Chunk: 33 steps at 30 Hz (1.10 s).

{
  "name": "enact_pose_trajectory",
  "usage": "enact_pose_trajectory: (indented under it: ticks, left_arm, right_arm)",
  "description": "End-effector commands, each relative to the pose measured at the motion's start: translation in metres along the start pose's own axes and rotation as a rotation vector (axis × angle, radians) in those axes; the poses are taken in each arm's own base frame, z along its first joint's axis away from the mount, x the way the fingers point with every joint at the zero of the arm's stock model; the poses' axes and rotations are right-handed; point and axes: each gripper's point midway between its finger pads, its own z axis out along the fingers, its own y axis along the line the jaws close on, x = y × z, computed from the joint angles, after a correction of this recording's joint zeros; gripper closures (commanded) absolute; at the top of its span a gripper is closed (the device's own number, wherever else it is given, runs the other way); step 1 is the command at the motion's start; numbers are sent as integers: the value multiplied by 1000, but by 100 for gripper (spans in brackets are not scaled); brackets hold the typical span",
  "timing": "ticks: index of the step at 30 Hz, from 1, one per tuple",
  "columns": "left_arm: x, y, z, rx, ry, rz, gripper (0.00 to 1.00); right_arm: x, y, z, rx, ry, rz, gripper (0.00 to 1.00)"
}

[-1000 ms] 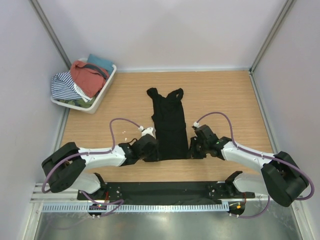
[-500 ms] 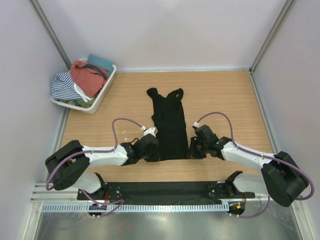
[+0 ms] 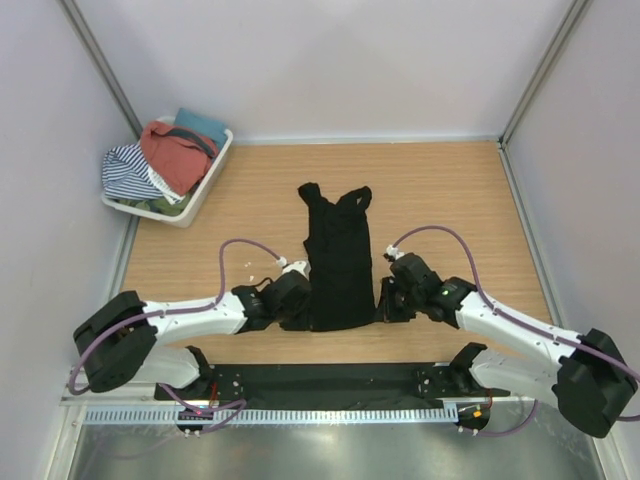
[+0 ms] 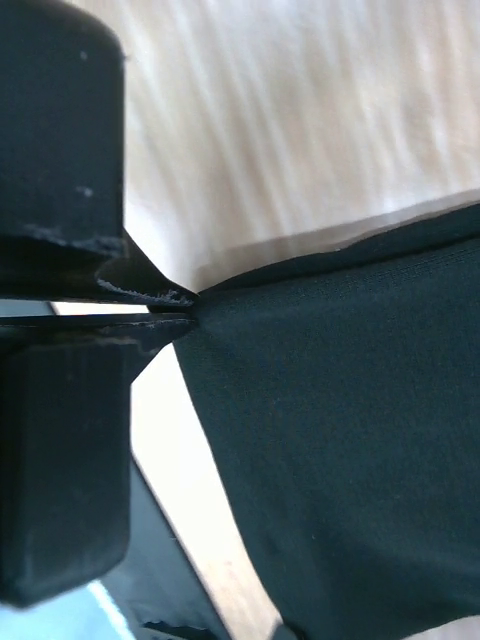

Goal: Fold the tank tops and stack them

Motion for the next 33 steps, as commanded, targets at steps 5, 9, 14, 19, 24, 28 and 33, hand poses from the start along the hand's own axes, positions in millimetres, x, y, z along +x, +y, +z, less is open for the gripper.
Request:
enact_pose_trajectory:
  ticks: [5,9,14,19,24,28,33]
  left_arm:
    - [-16,-27,-48,53,2,46,100]
    - [-35,-38,-67,56,-31,58,100]
    - [-60,-43,-81,88,-59,24,100]
    - [-84,-46,-83,133,-71,-22,100]
    - [-111,-45,-87,130,-100,-44,100]
    - [-126,-47,-89,116,-98,-36,100]
    - [-151,-50,-91,114,-125,-39,100]
  right_arm:
    - [-43,28,-48,-7,-128,-34,99]
    - [-61,38,-64,3,-168,-60,99]
    - [-84,49,-81,8,-222,-94,99]
    - [-113,51,-87,81,-278,-124,99]
    - [-144,58,-97,122,-335,-156,99]
    - [-164,64,-101,135,-359,-164,99]
    - [-188,59,-94,154,-368,-149,99]
